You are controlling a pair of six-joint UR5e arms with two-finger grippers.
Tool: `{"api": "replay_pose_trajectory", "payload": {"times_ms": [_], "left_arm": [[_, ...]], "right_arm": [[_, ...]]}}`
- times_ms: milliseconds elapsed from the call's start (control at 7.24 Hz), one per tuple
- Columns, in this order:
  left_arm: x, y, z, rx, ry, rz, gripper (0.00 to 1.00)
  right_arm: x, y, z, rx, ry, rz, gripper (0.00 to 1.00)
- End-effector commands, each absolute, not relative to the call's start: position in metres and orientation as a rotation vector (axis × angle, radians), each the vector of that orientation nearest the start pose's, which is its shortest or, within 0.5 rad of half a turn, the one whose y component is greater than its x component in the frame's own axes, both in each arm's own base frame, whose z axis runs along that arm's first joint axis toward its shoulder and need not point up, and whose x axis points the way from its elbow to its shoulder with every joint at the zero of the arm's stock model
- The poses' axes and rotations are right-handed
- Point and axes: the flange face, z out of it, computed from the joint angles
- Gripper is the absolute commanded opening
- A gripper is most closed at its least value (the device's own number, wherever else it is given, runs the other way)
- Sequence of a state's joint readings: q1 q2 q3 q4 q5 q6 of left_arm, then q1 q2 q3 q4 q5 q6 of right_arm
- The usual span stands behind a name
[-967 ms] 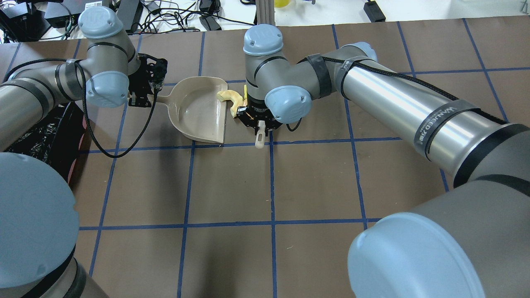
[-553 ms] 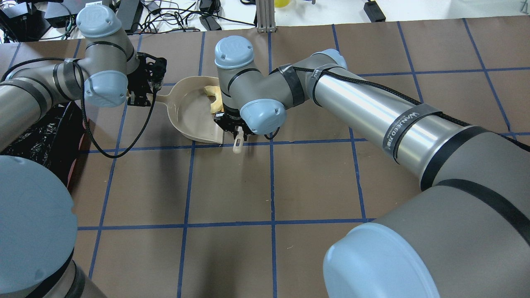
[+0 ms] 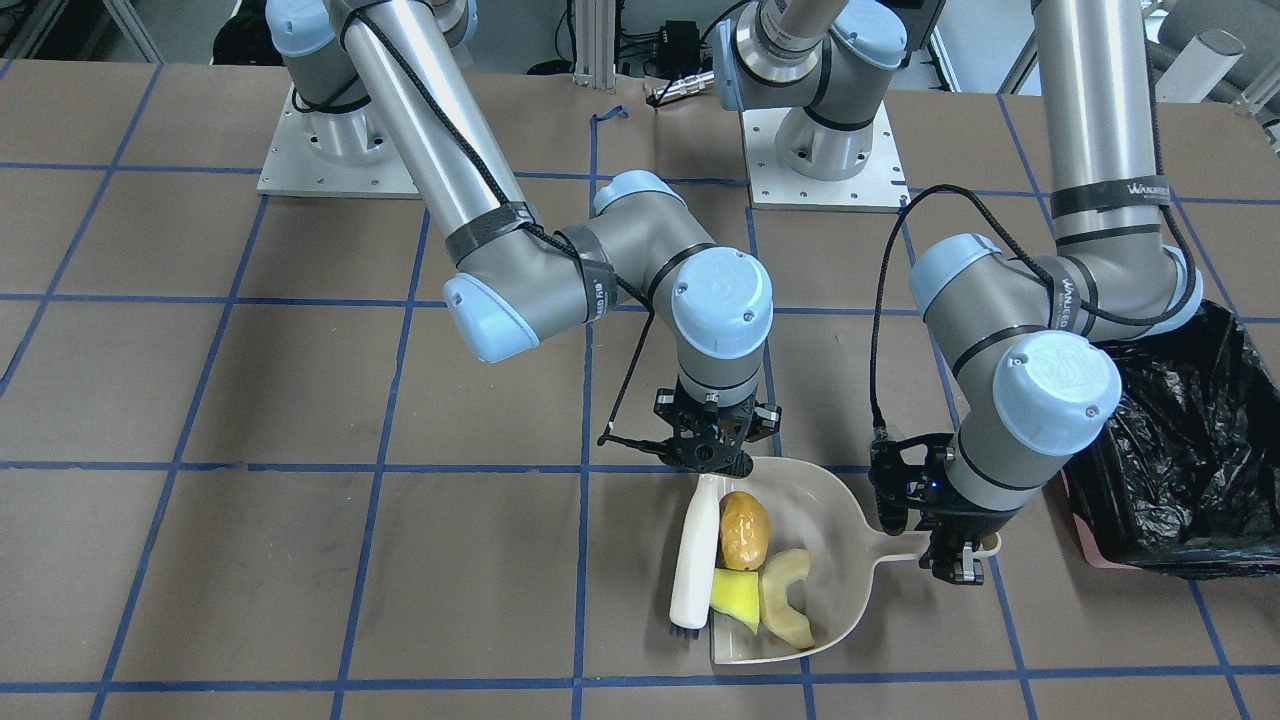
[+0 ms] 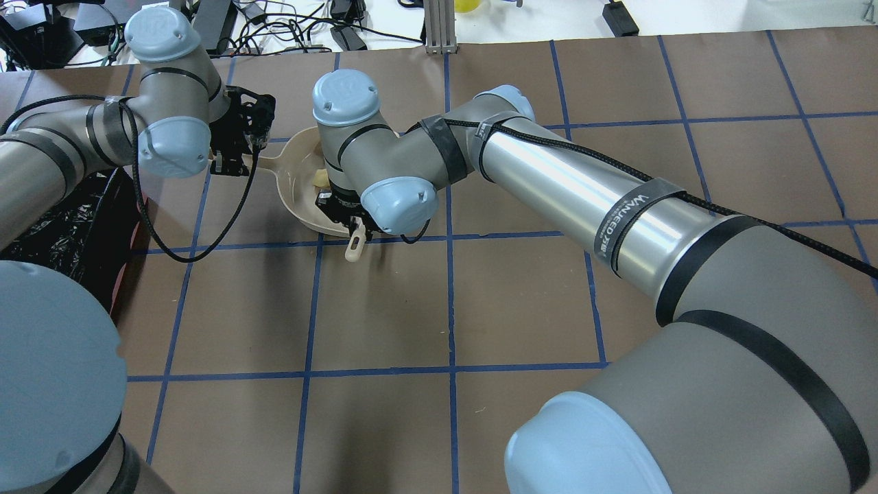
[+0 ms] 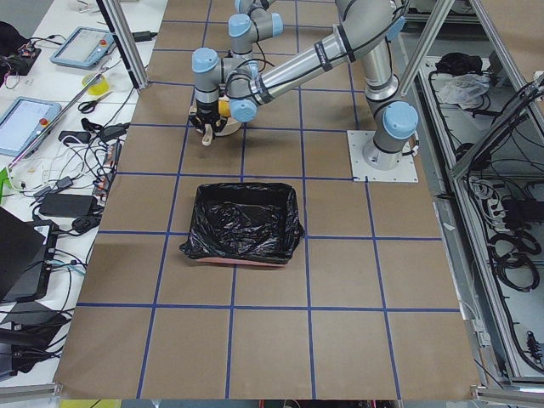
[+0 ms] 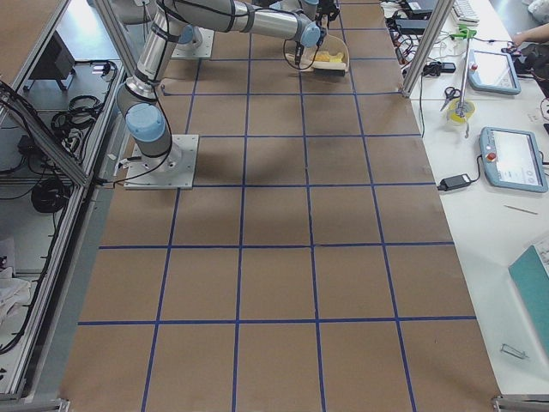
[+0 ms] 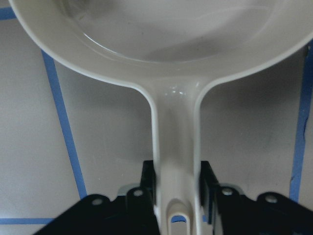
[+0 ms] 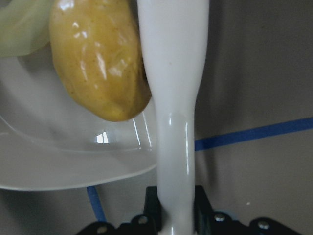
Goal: Sweep and dump trash into bin
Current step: 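Sweep the sponge, banana piece and potato into the dustpan with the right gripper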
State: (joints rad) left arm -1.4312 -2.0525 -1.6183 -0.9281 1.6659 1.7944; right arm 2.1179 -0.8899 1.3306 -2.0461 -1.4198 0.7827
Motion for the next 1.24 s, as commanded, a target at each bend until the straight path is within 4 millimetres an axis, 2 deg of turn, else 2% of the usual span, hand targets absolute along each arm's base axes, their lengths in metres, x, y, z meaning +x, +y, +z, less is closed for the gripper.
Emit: {"api": "replay_pose_trajectory", "payload": {"times_ms": [0,138,414,829,1105], "left_arm": [[-0.033,-0.656,0.252,-2.412,-2.232,-0.025,0.00],[-0.033,-0.656,0.254,-2.414,-2.234,-0.023,0.00],[-0.033,-0.656,0.254,-2.413,-2.233,-0.021,0.00],[-0.032,-0.657,0.252,-2.408,-2.231,-0.012,0.00],[-0.030,-0.657,0.252,-2.405,-2.230,-0.006,0.00]], "right_arm": [[0.533,-0.522,0.231,0.358,2.938,0.145,0.00],[0.546,-0.518,0.242,0.373,2.915,0.117,0.00],[0.543,-0.523,0.253,0.368,2.918,0.088,0.00],[0.500,-0.528,0.296,0.425,3.007,0.128,0.00],[0.491,-0.520,0.320,0.439,3.013,0.140,0.00]]}}
